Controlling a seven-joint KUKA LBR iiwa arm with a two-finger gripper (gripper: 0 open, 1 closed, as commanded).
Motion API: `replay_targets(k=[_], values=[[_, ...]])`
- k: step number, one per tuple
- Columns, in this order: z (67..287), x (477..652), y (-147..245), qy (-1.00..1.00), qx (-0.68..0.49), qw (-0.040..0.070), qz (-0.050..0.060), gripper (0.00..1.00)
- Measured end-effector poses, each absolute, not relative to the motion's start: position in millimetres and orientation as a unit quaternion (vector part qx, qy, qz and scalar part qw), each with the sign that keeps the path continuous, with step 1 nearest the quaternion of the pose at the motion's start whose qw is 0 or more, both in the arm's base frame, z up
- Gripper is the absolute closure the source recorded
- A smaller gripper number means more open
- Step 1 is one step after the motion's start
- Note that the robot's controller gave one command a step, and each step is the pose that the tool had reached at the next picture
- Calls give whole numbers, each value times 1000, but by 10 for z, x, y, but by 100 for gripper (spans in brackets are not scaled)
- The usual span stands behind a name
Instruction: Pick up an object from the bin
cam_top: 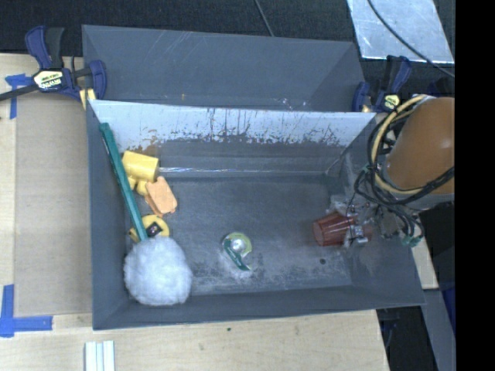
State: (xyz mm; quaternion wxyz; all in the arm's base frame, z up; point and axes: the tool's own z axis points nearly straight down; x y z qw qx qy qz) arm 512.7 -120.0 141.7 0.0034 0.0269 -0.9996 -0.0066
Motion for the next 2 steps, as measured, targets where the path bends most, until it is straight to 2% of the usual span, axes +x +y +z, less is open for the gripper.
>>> replay_targets(k=[2], values=[[1848,5139,-1203,-1000,27,1,-6,100]])
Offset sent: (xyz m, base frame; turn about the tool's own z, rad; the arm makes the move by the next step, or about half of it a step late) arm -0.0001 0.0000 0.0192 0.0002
